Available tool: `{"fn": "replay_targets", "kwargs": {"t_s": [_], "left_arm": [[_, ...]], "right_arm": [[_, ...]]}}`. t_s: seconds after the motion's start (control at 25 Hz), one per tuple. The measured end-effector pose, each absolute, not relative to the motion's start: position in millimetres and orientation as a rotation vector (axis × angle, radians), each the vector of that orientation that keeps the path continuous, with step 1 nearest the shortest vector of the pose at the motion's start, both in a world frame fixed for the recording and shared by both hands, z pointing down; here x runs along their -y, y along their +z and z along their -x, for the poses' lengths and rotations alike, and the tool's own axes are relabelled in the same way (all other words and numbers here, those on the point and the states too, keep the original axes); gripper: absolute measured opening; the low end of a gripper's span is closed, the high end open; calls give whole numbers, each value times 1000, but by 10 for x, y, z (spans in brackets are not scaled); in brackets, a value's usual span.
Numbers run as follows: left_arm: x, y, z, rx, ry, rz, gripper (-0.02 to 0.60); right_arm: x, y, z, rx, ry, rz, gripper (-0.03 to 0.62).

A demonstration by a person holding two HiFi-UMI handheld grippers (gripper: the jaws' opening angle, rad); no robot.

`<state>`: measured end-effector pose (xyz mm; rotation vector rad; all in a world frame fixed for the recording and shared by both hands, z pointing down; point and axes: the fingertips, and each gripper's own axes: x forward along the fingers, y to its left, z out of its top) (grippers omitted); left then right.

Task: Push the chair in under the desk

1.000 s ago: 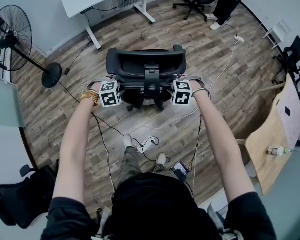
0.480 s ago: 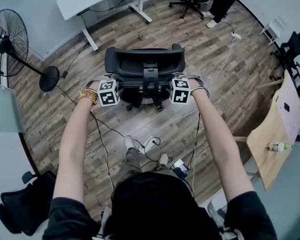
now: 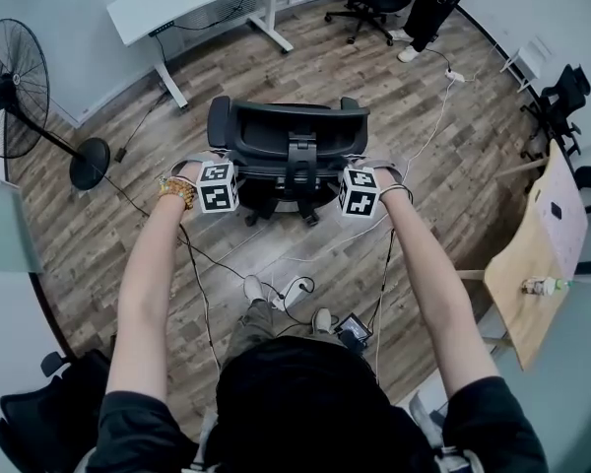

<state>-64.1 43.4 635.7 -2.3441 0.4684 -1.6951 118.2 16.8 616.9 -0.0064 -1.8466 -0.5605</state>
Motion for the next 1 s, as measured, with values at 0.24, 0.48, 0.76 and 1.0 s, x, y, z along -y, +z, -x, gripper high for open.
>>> {"fn": "replay_targets", "kwargs": {"t_s": [0.24, 0.48, 0.76, 1.0], "left_arm": [[-378, 6343, 801, -427, -1660, 2299, 110], [-416, 6395, 902, -372, -1655, 2296, 109], [-318, 6372, 1002, -338, -1639, 2288, 107], [-366, 6379, 975, -336, -1645, 2292, 106]], "right_arm": [[-237, 6170, -1039, 1841, -523, -41, 92], [-309, 6187, -958, 1831, -504, -94, 92], [-282, 6167, -845, 1825, -450, -115, 95], [-325, 6169, -869, 1825, -458, -114, 95]]}}
